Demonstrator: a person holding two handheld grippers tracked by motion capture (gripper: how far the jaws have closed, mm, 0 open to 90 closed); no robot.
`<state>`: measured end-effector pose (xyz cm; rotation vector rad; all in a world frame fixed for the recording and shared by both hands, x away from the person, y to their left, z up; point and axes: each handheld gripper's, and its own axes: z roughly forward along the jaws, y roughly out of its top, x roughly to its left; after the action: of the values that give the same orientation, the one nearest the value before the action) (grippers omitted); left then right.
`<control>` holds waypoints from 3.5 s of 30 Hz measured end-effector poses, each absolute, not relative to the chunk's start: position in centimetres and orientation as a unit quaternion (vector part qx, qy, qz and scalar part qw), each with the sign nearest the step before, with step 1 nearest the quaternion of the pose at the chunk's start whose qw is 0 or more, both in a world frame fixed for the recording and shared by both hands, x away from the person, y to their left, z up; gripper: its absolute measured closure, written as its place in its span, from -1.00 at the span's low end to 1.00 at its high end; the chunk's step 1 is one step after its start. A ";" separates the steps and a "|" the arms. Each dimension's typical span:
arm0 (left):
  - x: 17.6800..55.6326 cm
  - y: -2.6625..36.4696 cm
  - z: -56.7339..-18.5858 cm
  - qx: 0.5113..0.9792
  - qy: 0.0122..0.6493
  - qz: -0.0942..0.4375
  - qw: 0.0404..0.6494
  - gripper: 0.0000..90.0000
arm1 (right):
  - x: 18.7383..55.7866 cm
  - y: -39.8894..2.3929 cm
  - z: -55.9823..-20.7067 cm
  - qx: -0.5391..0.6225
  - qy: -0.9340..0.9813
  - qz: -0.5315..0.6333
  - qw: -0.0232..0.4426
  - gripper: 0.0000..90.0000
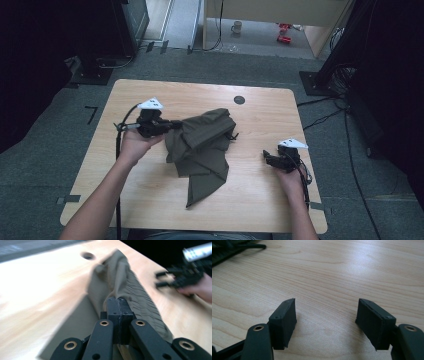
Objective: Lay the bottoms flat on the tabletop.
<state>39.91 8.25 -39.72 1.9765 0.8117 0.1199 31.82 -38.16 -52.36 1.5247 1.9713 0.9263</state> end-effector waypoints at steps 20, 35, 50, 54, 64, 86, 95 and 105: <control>48.7 17.7 -47.3 0.747 0.525 0.081 0.399 0.89 | 31.9 -38.1 -52.4 0.558 0.719 0.338 0.241 -0.29; 44.3 16.7 -43.0 0.766 0.457 0.112 0.438 0.53 | 31.5 -34.7 -49.7 0.514 0.737 0.377 0.223 -0.16; 38.0 13.2 -43.2 0.799 0.398 0.094 0.440 0.21 | 32.1 -26.2 -47.4 0.423 0.792 0.410 0.160 -0.09; 36.9 12.5 -43.5 0.800 0.388 0.093 0.449 0.18 | 32.1 -24.0 -47.0 0.398 0.803 0.419 0.148 -0.07; 36.6 11.2 -46.7 0.814 0.374 0.105 0.432 0.01 | 32.5 -18.0 -48.5 0.349 0.827 0.427 0.109 -0.08; 38.6 14.8 -46.1 0.776 0.441 0.137 0.429 0.99 | 32.9 -20.0 -48.1 0.361 0.826 0.402 0.160 0.96; 39.3 17.0 -45.7 0.756 0.466 0.149 0.436 0.99 | 33.7 -27.0 -46.5 0.444 0.772 0.420 0.175 0.96; 41.2 17.3 -47.6 0.767 0.478 0.127 0.409 1.00 | 33.9 -32.7 -47.9 0.520 0.729 0.417 0.154 0.96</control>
<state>41.23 17.32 -47.56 1.9311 1.2053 0.3209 33.93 -32.71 -47.94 1.4915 2.0898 1.1955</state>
